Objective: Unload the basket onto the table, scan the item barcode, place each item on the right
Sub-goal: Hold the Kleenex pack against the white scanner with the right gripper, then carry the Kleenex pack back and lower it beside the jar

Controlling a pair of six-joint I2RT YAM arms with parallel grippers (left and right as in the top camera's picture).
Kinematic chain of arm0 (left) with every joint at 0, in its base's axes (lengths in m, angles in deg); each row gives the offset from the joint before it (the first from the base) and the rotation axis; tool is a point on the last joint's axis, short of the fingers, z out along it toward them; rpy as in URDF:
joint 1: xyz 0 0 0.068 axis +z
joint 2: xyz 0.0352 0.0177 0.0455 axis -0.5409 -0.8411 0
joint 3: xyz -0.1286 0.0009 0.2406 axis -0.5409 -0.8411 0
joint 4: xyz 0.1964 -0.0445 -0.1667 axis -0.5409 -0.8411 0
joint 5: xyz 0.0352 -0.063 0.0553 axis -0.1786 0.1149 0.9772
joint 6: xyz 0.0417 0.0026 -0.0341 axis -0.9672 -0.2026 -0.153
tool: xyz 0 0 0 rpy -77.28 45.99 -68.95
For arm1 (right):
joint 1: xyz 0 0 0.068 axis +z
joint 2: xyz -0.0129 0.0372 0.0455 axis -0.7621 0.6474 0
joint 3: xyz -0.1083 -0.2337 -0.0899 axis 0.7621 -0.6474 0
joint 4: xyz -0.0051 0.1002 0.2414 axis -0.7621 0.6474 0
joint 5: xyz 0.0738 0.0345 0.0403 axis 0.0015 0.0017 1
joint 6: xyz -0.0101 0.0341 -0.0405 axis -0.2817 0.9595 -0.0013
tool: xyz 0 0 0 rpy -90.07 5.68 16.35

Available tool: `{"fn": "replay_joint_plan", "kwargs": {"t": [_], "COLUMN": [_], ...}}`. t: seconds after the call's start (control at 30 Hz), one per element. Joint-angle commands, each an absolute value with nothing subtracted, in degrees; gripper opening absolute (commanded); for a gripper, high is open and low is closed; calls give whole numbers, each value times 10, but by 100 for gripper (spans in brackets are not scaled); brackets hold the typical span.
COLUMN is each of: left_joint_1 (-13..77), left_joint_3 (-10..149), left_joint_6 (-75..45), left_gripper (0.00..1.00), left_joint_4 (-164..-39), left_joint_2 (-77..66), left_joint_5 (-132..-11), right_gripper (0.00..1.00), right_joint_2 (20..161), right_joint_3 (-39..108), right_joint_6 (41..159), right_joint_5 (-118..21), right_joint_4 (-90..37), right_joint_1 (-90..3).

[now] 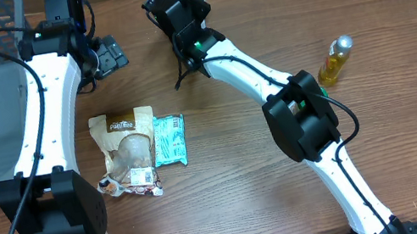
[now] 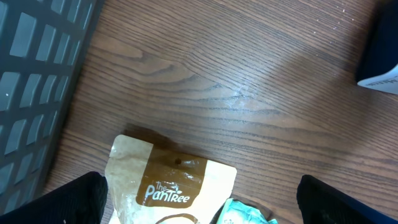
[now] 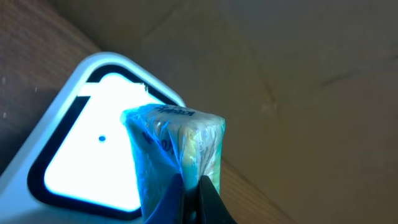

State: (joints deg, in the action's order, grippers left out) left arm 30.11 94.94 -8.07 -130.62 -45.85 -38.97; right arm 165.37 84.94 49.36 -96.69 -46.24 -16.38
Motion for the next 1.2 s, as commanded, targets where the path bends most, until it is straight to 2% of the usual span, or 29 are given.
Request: {"fn": "replay_joint_plan", "kwargs": {"t": [0.0,0.23,0.4,0.53,0.8,1.17], "left_joint_1": [297,297,297,297,297,297], "left_joint_3": [960,960,960,960,960,960], "left_joint_6": [-75,-75,-75,-75,-75,-75], "left_gripper": [100,100,100,100,100,100], "left_joint_4": [-1306,-1306,-1306,-1306,-1306,-1306], "left_joint_2": [-452,-452,-452,-452,-452,-452], "left_joint_5": [-393,-392,-392,-392,-392,-392], "right_gripper": [4,4,4,4,4,4], "right_joint_2": [1575,1473,1471,1480,1480,1480], "right_joint_3": [849,849,849,840,774,704], "right_joint_6": [591,830,962,1040,1127,1162], "right_joint_5": [-984,-850,-727,-689,-684,-719], "right_joint_4": [-423,-128,62,164,216,234], "right_joint_1": [-158,-174,-205,-232,-259,-263]}}
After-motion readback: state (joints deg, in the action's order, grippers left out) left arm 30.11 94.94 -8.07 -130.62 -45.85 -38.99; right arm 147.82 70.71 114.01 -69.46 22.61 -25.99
